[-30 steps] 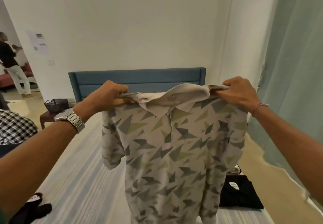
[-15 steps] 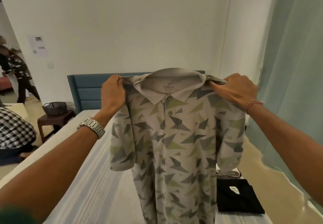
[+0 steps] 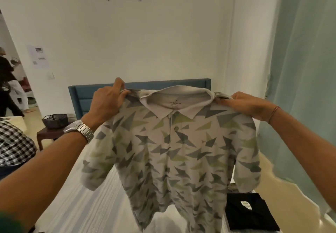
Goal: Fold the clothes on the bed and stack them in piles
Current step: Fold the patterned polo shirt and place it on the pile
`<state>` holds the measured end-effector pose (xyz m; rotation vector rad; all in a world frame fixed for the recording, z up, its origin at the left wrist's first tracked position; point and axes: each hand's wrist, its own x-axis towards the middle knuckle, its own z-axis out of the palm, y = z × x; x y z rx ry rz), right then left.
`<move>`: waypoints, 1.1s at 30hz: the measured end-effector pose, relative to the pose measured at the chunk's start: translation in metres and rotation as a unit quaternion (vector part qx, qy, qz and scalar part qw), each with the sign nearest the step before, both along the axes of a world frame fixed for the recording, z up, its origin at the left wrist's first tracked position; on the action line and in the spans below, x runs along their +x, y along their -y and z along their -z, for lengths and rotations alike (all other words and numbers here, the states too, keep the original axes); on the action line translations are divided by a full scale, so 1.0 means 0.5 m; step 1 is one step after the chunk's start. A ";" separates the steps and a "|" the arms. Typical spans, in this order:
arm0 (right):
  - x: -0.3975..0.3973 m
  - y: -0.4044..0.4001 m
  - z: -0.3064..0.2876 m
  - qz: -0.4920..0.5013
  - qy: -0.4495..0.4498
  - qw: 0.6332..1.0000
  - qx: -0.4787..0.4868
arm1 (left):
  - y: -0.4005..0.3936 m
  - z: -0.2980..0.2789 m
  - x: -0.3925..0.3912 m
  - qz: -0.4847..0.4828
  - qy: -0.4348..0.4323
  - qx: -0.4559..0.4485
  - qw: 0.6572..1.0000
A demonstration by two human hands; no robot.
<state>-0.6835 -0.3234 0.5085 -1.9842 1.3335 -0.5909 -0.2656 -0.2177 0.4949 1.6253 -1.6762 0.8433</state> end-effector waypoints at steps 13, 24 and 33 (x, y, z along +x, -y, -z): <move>0.054 -0.045 0.027 -0.104 0.247 0.957 0.109 | 0.039 0.016 -0.066 0.130 -0.301 0.251 0.911; -0.008 -0.015 0.170 -0.036 0.147 0.972 0.177 | -0.004 0.092 -0.030 0.146 -0.215 0.431 0.864; -0.032 -0.182 0.424 -0.060 0.122 0.955 0.264 | -0.137 0.292 -0.048 0.126 -0.283 0.516 0.798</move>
